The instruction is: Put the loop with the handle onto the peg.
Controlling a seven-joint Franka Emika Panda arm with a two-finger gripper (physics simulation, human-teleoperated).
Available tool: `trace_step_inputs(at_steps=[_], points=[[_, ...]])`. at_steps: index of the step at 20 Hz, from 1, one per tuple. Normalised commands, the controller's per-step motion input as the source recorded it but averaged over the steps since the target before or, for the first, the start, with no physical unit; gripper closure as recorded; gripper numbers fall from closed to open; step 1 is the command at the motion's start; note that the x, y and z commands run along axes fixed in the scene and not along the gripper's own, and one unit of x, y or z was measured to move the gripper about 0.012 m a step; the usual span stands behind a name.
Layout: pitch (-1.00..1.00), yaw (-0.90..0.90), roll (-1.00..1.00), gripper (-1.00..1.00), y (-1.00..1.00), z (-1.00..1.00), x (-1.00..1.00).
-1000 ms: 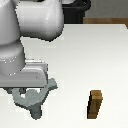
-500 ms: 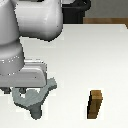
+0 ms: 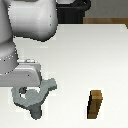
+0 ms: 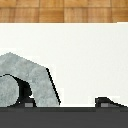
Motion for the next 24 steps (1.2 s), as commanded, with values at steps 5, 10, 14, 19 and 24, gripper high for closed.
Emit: trace_step_inputs(at_steps=[5,10,14,19,24], points=[[0.0,0.0,0.0,-1.0,0.0,0.2,0.0],[0.0,0.0,0.0,-1.0,0.0,0.2,0.0],[0.0,0.0,0.0,-1.0,0.0,0.0,0.0],[0.0,0.0,0.0,-1.0,0.0,0.2,0.0],[0.0,0.0,0.0,-1.0,0.2,0.0,0.0]])
